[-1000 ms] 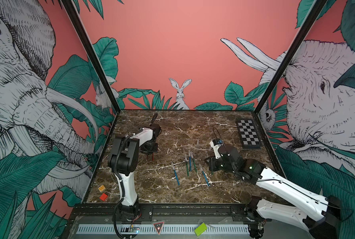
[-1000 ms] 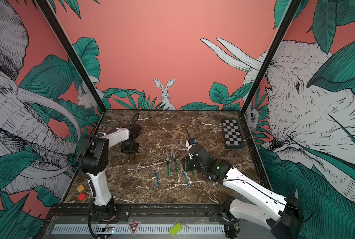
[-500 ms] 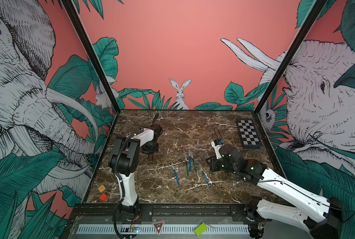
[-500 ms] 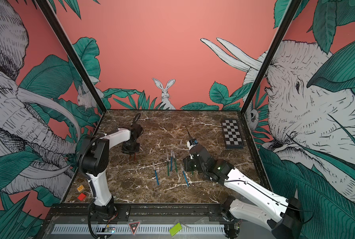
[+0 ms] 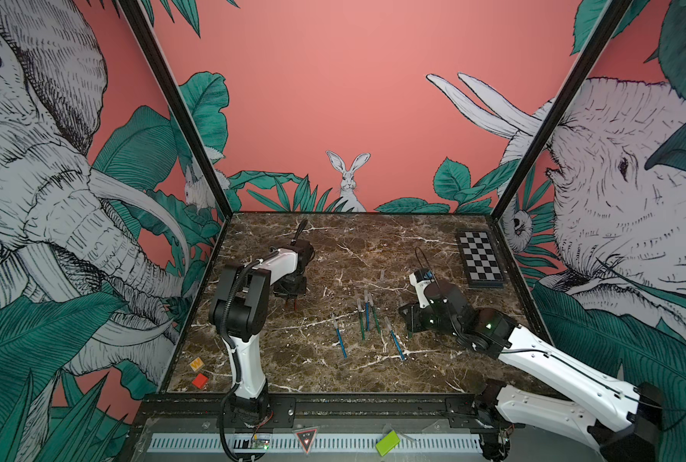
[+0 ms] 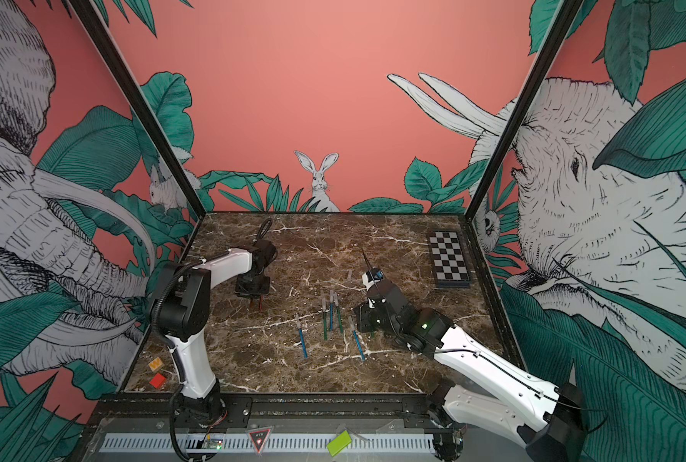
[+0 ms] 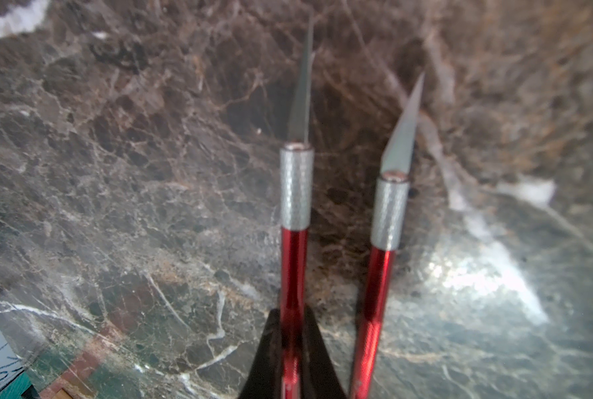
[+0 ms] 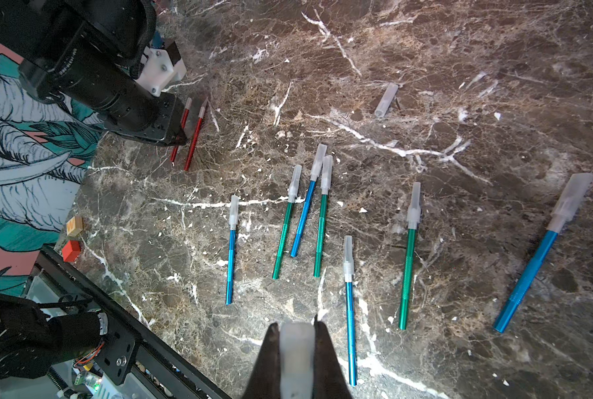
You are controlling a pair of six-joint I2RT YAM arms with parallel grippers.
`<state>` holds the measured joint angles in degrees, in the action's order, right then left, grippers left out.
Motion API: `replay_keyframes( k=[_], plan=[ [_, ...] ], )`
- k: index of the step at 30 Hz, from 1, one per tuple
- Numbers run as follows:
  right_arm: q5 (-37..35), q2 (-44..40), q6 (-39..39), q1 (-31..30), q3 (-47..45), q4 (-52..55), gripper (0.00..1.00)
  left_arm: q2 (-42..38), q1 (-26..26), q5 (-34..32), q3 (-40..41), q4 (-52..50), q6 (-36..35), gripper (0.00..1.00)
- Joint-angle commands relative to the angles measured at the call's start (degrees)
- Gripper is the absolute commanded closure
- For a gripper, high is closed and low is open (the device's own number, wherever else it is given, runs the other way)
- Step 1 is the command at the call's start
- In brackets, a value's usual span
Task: Remove protective caps from carving knives
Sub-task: Place the protective sleeve at the center of the board.
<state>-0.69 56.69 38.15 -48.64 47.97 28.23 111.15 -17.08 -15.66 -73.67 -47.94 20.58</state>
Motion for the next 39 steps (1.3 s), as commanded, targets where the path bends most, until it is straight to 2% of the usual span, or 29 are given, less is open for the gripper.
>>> replay_keyframes(
  k=[1,7,39],
  plan=[
    [-1.0,-1.0,0.2,-0.1,0.9,0.3,1.0,1.5,-0.4,2.7,1.9,0.0,0.8,1.0],
    [-0.9,-1.3,0.3,-0.1,1.2,0.6,1.0,1.6,-0.5,2.5,1.7,-0.3,0.7,1.0],
    [-1.2,-2.5,0.7,-0.1,2.5,2.0,1.0,1.8,-0.5,2.7,1.6,-0.6,0.4,0.81]
  ],
)
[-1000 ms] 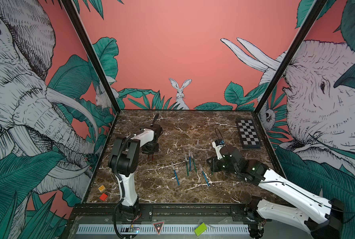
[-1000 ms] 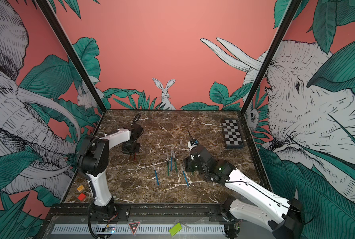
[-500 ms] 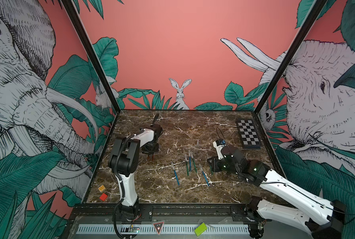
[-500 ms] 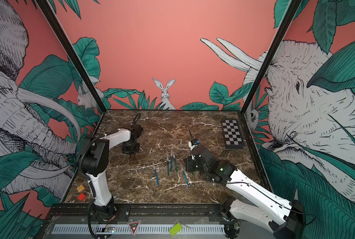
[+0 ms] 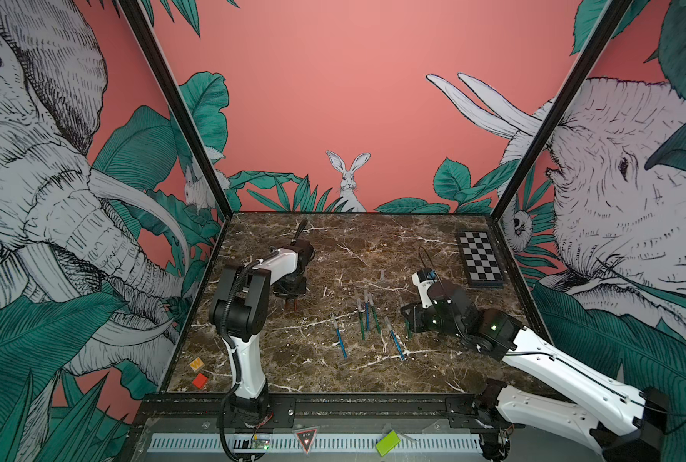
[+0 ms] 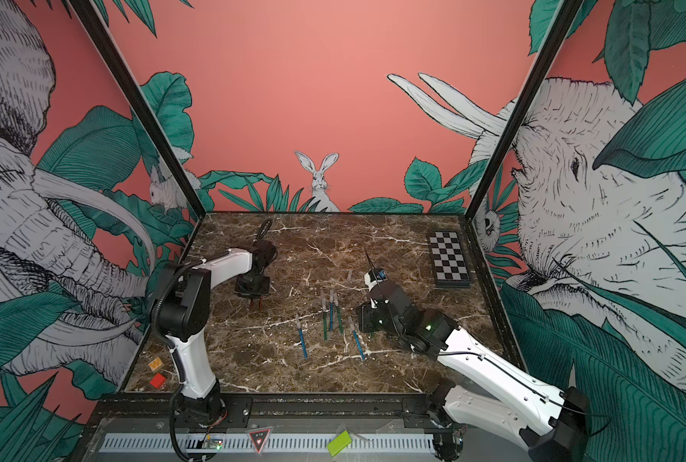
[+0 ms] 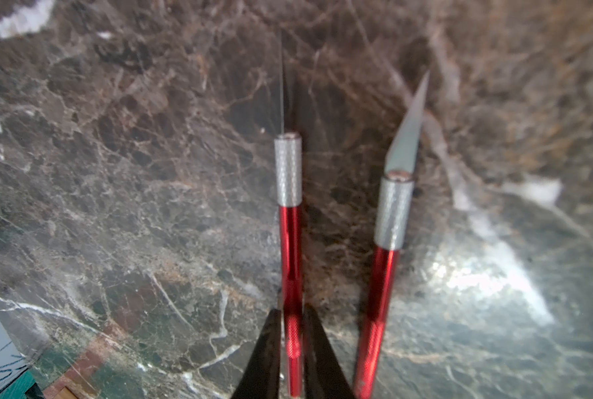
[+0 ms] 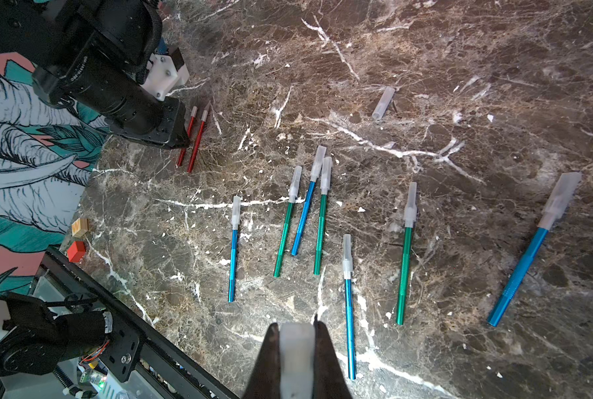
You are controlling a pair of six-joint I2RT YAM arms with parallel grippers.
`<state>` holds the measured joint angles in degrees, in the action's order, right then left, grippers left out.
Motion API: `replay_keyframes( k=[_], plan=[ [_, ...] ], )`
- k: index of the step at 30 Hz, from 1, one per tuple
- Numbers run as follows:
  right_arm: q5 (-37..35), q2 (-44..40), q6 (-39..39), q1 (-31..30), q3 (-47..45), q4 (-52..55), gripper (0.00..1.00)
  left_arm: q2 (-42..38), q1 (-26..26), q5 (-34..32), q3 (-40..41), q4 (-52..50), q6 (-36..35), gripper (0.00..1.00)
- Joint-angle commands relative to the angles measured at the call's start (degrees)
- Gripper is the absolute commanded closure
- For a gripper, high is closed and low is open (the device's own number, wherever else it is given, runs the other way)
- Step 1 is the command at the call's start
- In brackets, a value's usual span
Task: Remove protective caps from carving knives
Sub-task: Place the protective sleeve at the center of the board.
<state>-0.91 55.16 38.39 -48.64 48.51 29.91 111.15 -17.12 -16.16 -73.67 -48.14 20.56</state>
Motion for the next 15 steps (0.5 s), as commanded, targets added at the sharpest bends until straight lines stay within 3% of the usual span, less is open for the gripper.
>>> replay_keyframes(
  k=[1,15],
  plan=[
    [-1.0,-1.0,0.5,-0.1,2.0,0.3,1.0,1.7,-0.4,3.2,1.5,-0.5,0.4,0.8],
    [-1.5,-0.2,-0.1,-0.1,2.5,1.3,1.0,-2.7,-0.4,3.1,-1.9,-3.0,-0.5,0.72]
  ],
)
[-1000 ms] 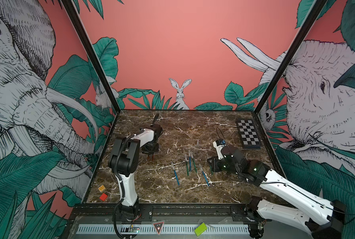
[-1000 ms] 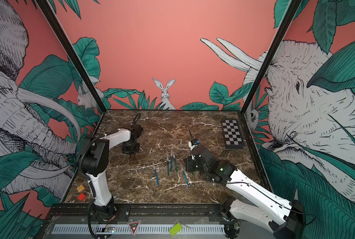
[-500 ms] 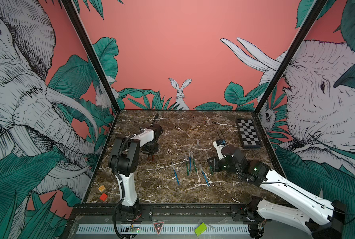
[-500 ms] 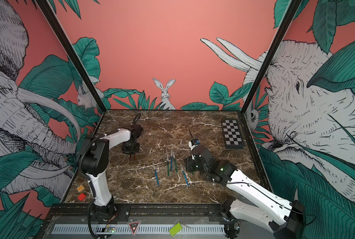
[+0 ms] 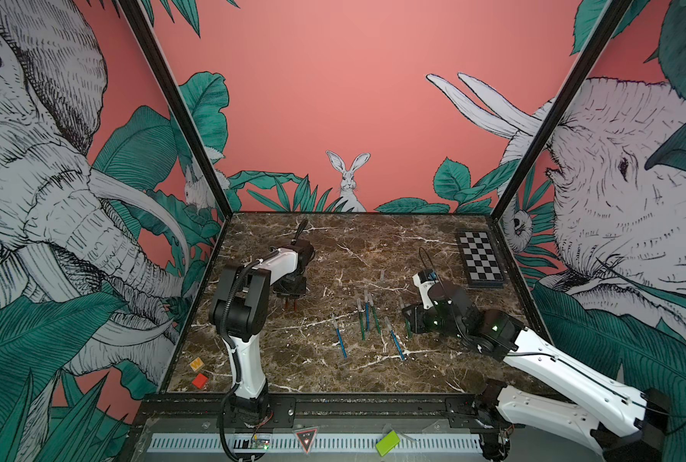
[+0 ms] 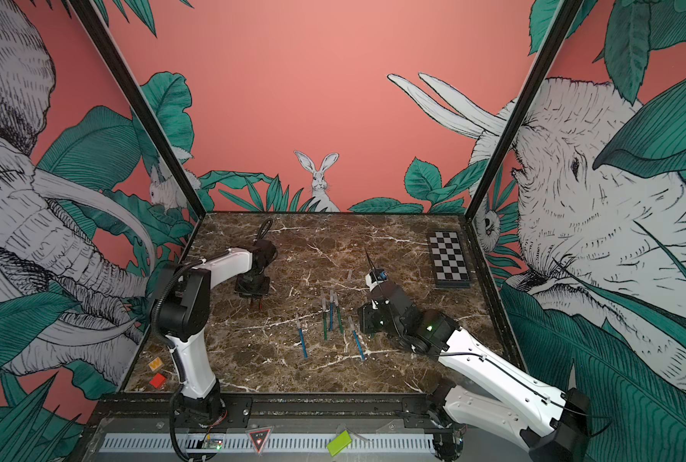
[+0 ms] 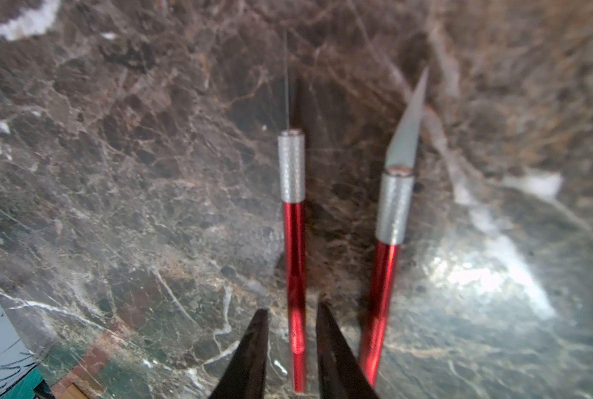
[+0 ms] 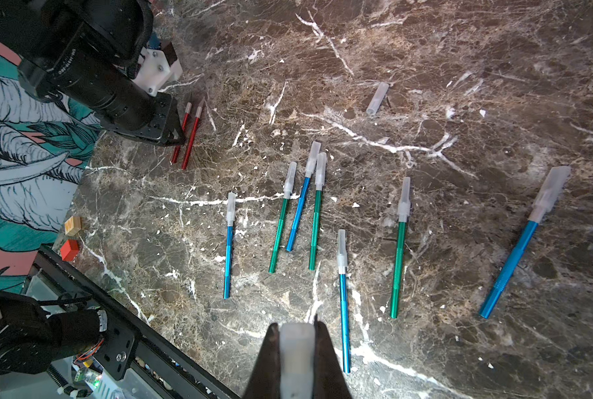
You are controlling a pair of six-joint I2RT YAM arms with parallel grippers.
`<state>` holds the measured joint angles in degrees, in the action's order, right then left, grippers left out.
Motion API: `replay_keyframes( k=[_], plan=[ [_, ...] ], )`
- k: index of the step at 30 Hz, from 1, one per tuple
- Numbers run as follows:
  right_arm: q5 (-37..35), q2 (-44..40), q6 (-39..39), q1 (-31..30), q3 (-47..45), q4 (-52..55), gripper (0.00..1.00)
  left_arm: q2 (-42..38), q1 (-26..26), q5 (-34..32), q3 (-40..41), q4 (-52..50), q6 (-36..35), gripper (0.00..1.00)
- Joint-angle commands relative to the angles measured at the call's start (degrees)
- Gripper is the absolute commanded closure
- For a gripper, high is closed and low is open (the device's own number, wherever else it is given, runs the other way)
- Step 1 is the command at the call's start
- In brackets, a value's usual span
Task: Remove protective caps from carving knives
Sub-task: Place the protective sleeve at the center of the board.
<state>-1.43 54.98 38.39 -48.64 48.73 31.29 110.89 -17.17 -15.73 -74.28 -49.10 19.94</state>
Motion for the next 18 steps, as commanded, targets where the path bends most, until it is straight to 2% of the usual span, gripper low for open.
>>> replay_keyframes(
  k=[1,6,10,11,13,18],
  plan=[
    [-1.0,0.2,-0.1,-0.2,2.5,0.0,1.0,-3.0,-0.4,3.0,-1.7,-2.4,0.0,0.72],
    [-2.8,1.0,-1.4,-0.1,4.0,2.2,1.0,-7.3,-0.3,3.7,-5.8,-5.5,-0.9,0.69],
    [-5.8,3.0,-4.0,-0.1,7.0,6.6,1.0,-11.7,-0.2,2.1,-9.5,-8.1,-2.8,0.58],
    [-6.8,3.9,-4.8,0.1,8.0,8.2,1.0,-12.8,-0.1,1.8,-10.1,-8.6,-3.2,0.57],
    [-8.1,6.0,-6.4,0.5,10.3,10.4,1.0,-15.5,0.3,1.3,-10.6,-8.8,-4.1,0.48],
    [-7.4,14.1,-10.1,4.2,15.6,13.1,1.0,-24.7,0.6,1.1,-5.3,-4.5,-4.5,0.33]
  ],
)
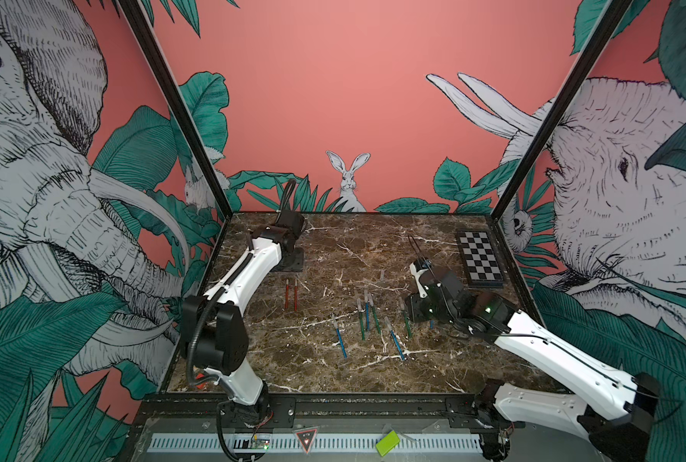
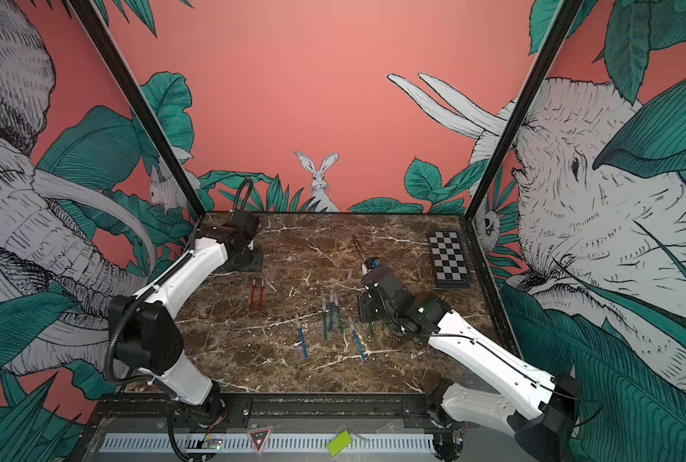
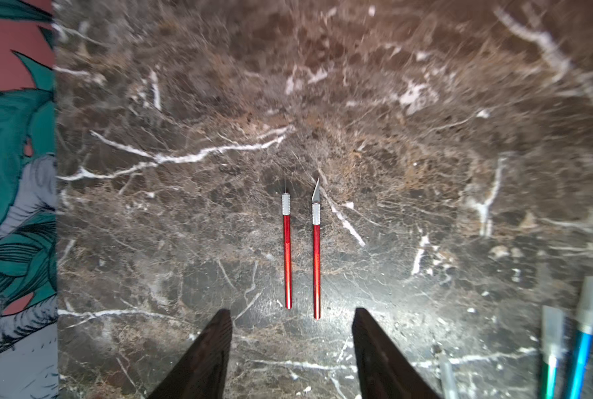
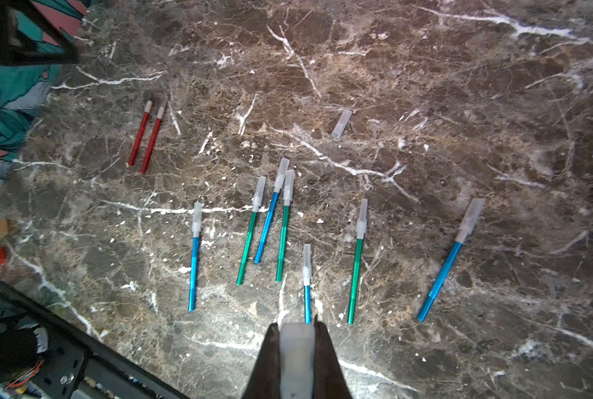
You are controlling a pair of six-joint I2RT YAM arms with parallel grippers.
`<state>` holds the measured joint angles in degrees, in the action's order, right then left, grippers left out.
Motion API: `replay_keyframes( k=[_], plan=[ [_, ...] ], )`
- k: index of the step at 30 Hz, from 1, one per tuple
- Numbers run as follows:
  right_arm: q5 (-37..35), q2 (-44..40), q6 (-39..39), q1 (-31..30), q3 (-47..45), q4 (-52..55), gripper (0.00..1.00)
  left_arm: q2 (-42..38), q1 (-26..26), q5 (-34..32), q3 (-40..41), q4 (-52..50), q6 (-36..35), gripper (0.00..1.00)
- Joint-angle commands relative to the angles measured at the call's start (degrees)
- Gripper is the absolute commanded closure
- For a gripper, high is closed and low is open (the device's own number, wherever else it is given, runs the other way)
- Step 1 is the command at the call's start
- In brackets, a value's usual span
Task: Remove protective caps from carving knives
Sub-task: Place the protective sleeve at the center of the board, then place the carving knife at the center of the board.
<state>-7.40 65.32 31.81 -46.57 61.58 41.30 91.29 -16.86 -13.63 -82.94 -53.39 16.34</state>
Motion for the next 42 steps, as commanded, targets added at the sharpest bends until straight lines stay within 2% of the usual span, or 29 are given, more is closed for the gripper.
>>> replay_keyframes(
  k=[1,10,20,29,42],
  plan=[
    [-1.1,5.5,-4.0,3.1,3.7,3.4,1.0,-7.0,0.3,-0.6,5.2,1.3,-1.0,0.31],
    [3.3,23.6,-6.4,10.2,16.5,3.2,1.0,-19.3,0.3,-4.4,19.9,7.7,-1.1,0.24],
    [7.6,45.0,-5.5,16.5,29.8,4.3,1.0,-19.6,-0.4,-3.7,20.2,7.9,-1.0,0.24],
    [9.6,53.6,-3.0,18.3,34.7,1.6,1.0,-19.1,-1.1,-3.9,20.0,8.0,-1.3,0.24],
    [9.8,60.1,1.2,18.8,37.7,0.5,0.98,-19.1,-1.7,-4.1,20.0,8.1,-1.9,0.24]
  ],
)
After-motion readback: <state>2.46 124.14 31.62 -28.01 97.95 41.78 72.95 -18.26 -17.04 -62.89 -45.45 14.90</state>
